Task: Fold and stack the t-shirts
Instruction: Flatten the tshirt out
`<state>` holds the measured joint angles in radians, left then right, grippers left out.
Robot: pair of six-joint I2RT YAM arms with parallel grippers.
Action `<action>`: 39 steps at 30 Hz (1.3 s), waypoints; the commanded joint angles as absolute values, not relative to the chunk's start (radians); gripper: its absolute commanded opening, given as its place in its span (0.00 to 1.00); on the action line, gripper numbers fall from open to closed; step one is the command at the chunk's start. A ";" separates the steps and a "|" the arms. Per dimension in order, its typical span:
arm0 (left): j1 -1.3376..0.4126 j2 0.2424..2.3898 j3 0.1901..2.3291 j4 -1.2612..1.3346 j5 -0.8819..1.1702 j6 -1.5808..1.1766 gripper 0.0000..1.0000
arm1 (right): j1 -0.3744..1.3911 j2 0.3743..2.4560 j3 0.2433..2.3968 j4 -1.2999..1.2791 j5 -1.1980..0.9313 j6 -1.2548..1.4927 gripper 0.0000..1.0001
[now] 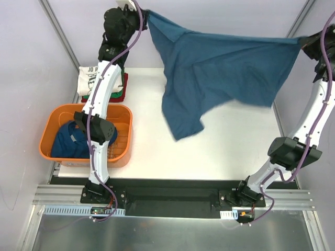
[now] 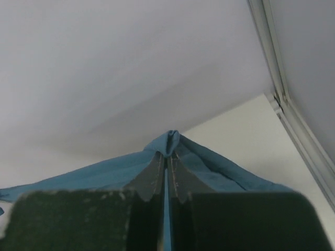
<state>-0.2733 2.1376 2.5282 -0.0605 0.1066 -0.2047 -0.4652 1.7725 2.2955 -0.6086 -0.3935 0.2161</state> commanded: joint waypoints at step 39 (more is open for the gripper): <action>-0.620 1.138 0.920 -0.239 0.299 -0.520 0.99 | -0.332 1.347 1.115 -0.792 0.060 0.031 0.89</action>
